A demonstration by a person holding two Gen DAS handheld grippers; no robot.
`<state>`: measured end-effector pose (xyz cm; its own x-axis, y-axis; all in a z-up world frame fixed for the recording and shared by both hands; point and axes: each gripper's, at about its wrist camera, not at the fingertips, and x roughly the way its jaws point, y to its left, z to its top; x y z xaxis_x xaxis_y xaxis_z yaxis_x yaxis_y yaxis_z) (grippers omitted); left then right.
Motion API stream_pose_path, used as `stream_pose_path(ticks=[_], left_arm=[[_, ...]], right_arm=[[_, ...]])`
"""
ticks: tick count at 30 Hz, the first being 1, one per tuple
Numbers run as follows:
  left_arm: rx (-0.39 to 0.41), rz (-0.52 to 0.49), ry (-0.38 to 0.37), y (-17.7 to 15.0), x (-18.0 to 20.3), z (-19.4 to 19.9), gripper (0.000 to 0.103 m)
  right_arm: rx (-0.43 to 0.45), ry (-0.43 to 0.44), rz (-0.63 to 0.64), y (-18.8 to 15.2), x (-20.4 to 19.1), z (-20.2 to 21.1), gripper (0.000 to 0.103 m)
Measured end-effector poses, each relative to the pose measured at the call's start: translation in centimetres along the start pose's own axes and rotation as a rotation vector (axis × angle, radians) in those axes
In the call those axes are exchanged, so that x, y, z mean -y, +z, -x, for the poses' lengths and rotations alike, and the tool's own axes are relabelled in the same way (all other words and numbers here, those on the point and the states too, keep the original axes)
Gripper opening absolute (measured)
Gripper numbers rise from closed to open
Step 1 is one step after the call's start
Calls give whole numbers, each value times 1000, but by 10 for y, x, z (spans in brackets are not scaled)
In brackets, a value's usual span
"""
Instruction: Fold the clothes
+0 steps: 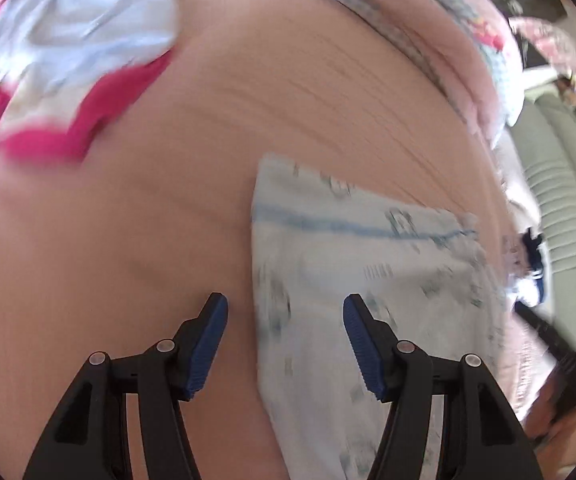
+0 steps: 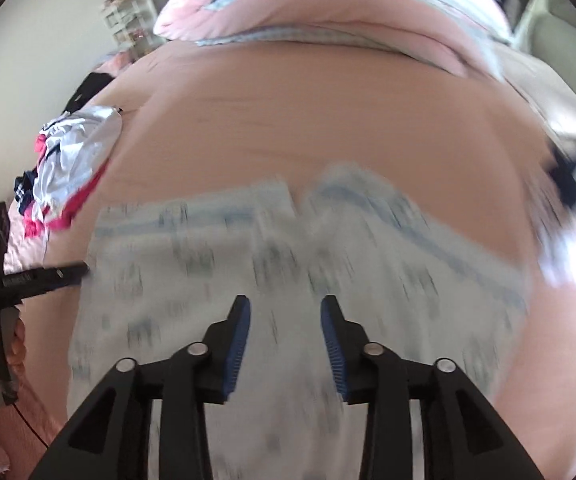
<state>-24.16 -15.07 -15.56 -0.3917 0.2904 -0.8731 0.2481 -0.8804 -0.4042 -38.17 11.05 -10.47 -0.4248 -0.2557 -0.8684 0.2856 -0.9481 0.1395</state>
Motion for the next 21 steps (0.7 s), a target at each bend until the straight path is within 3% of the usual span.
stream_pose_path(ticks=[2, 6, 10, 11, 12, 13, 14, 17, 21], left_arm=[[8, -25, 2, 16, 2, -11, 58], [55, -18, -54, 25, -5, -19, 58], [89, -73, -64, 23, -1, -22, 58], [96, -93, -59, 24, 1, -23, 57], [111, -94, -55, 25, 1, -24, 44], [124, -86, -44, 30, 3, -27, 28], [138, -74, -22, 32, 0, -28, 3], [134, -47, -46, 39, 1, -33, 3], [204, -125, 21, 44, 15, -15, 3]], right_arm=[[-17, 19, 26, 34, 0, -23, 51], [-132, 9, 107, 86, 2, -87, 55], [-322, 96, 199, 91, 0, -138, 55], [-310, 98, 230, 89, -3, -138, 53], [-296, 106, 247, 88, -5, -137, 48], [-290, 134, 250, 87, -7, -135, 31], [-285, 163, 251, 86, -8, -133, 17], [-278, 226, 274, 85, -16, -128, 11], [-210, 202, 374, 86, -38, -113, 11]])
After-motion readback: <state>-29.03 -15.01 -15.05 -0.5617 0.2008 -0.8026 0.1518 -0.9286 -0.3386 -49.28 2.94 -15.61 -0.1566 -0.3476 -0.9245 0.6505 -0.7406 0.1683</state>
